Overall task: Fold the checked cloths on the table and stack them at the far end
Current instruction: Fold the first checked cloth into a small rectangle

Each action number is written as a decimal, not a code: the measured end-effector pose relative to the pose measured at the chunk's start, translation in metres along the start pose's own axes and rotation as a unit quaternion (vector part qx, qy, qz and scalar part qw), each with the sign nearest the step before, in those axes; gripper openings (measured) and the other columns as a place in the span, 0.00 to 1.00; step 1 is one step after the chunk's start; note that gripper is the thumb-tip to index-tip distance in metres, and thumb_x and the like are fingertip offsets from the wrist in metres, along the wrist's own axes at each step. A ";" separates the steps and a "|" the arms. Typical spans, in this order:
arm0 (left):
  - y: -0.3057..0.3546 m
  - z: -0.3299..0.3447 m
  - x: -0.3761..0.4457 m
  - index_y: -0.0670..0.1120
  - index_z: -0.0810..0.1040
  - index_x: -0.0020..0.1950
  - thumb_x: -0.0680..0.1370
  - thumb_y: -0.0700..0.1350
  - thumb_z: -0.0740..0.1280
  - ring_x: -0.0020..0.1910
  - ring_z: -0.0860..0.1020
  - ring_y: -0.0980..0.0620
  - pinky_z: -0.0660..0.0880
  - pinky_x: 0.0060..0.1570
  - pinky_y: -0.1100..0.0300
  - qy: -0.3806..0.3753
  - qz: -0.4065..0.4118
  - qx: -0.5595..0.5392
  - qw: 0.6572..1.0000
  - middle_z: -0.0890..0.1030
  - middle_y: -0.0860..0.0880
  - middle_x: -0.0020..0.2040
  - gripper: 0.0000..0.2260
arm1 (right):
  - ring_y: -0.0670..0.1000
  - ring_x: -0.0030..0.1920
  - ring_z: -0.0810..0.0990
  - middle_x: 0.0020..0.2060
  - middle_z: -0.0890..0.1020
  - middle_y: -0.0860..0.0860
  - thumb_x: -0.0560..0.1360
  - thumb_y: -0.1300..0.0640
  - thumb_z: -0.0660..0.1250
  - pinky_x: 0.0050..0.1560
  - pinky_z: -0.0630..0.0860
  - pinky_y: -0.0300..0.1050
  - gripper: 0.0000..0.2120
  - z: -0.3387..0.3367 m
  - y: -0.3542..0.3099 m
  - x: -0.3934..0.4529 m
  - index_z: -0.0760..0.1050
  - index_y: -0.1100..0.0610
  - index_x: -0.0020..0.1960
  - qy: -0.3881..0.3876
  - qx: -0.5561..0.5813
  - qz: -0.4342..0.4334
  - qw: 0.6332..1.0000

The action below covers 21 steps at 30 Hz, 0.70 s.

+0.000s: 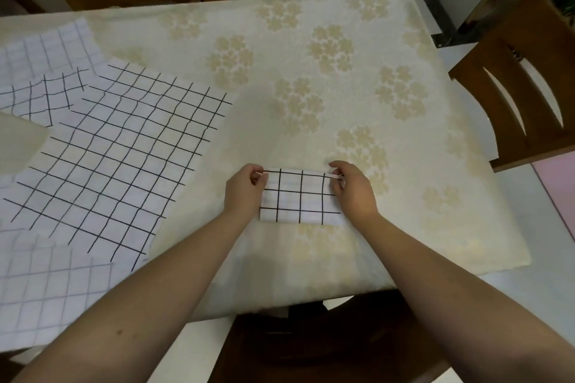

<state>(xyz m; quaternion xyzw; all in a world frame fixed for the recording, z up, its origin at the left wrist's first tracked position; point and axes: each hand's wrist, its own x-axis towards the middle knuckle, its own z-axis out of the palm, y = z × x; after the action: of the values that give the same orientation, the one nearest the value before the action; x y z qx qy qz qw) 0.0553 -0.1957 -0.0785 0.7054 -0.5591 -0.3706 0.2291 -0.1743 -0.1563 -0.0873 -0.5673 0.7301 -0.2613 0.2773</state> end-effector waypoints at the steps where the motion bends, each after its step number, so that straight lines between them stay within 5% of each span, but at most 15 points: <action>1: -0.001 0.002 0.003 0.45 0.80 0.56 0.79 0.44 0.68 0.44 0.76 0.53 0.70 0.47 0.63 0.000 0.002 0.002 1.000 0.80 0.52 0.45 0.07 | 0.50 0.55 0.78 0.56 0.80 0.51 0.77 0.65 0.62 0.58 0.72 0.41 0.17 0.002 0.003 0.003 0.76 0.56 0.64 -0.001 -0.007 -0.002 1.000; 8: -0.011 0.012 0.010 0.45 0.80 0.52 0.76 0.43 0.70 0.43 0.77 0.53 0.74 0.48 0.60 0.013 0.021 0.008 1.000 0.81 0.50 0.45 0.06 | 0.53 0.50 0.79 0.48 0.83 0.48 0.76 0.64 0.62 0.58 0.72 0.52 0.17 0.009 0.014 0.012 0.78 0.54 0.61 0.033 -0.059 -0.029 0.997; 13: -0.021 0.018 0.002 0.46 0.77 0.60 0.76 0.43 0.70 0.51 0.75 0.49 0.72 0.53 0.57 0.057 0.095 0.042 0.993 0.76 0.47 0.53 0.13 | 0.56 0.60 0.78 0.60 0.81 0.53 0.74 0.66 0.64 0.63 0.70 0.50 0.18 0.015 0.018 0.005 0.77 0.58 0.64 0.097 -0.075 -0.073 0.990; 18: -0.035 0.035 -0.022 0.41 0.77 0.65 0.79 0.44 0.60 0.63 0.74 0.44 0.68 0.62 0.52 0.020 0.335 0.209 0.918 0.77 0.43 0.64 0.17 | 0.58 0.68 0.73 0.68 0.75 0.58 0.74 0.65 0.61 0.70 0.66 0.56 0.23 0.042 0.010 -0.032 0.71 0.62 0.69 0.077 -0.088 -0.147 0.982; 21: -0.046 0.048 -0.032 0.42 0.69 0.74 0.82 0.49 0.53 0.75 0.65 0.48 0.61 0.72 0.49 -0.044 0.345 0.293 0.891 0.69 0.45 0.74 0.22 | 0.56 0.73 0.66 0.72 0.69 0.57 0.77 0.63 0.59 0.74 0.59 0.53 0.25 0.068 0.003 -0.052 0.66 0.61 0.74 0.014 -0.136 -0.172 0.976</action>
<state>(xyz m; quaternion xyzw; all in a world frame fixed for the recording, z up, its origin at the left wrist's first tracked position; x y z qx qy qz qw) 0.0432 -0.1487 -0.1336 0.4858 -0.8601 -0.1184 0.1009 -0.1182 -0.1093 -0.1319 -0.7130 0.6542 -0.2107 0.1384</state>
